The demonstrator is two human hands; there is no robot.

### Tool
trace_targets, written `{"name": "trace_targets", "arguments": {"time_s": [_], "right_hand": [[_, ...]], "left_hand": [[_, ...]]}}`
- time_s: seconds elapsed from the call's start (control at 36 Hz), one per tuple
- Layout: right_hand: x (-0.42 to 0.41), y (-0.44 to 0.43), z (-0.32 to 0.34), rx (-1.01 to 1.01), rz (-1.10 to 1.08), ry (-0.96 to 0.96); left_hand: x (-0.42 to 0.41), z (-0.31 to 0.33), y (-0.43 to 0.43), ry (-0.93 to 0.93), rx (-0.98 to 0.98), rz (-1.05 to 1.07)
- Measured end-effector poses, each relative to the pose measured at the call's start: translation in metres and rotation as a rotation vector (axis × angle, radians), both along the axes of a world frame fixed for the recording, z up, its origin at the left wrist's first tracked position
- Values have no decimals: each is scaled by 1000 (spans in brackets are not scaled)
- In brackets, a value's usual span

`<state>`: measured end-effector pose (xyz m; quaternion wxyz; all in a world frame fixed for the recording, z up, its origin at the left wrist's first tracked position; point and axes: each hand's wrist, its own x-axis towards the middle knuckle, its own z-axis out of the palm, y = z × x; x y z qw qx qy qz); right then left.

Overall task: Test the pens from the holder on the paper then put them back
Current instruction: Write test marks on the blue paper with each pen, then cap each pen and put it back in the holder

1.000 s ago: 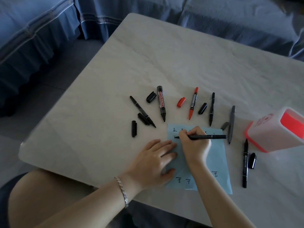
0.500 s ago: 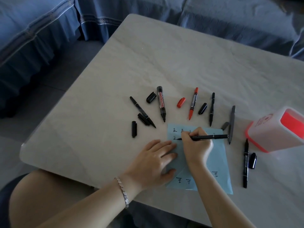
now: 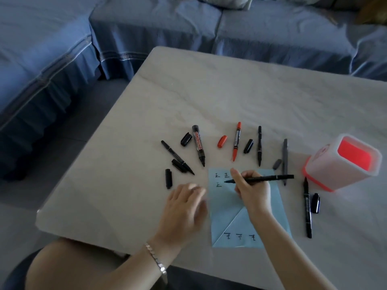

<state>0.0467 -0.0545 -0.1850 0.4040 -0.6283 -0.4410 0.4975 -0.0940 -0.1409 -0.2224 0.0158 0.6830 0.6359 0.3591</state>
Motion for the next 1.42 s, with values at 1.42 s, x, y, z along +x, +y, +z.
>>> {"name": "trace_targets", "arguments": {"time_s": [1.42], "right_hand": [[36, -30, 94, 208, 1, 267]], "left_hand": [[30, 122, 17, -1100, -398, -120]]}}
